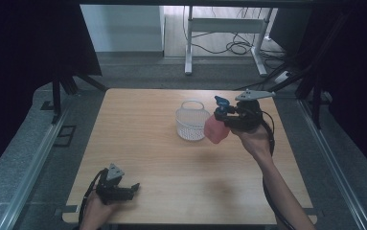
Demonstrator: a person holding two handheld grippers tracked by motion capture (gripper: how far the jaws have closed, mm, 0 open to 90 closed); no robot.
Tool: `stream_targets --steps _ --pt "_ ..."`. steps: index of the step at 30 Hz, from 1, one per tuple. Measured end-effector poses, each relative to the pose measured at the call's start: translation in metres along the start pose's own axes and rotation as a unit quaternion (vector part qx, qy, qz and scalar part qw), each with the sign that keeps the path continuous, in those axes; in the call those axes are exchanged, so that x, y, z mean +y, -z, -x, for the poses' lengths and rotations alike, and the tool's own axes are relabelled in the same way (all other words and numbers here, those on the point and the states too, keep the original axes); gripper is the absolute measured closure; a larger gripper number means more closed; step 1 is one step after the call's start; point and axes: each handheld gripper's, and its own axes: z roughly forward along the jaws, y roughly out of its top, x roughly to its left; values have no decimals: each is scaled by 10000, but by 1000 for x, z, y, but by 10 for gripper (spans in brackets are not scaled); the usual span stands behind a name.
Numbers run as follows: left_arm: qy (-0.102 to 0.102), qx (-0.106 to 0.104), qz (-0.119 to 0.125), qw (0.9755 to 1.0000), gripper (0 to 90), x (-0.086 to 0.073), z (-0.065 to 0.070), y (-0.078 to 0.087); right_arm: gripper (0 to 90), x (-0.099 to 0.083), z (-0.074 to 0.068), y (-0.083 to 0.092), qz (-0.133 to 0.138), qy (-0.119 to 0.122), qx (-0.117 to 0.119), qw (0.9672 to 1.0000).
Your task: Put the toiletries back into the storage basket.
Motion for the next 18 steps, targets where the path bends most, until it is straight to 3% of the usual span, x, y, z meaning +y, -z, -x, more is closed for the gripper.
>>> stream_targets --steps 18 --pt "-14 0 -10 10000 107 0 0 0 533 27 0 -17 63 149 -146 9998"
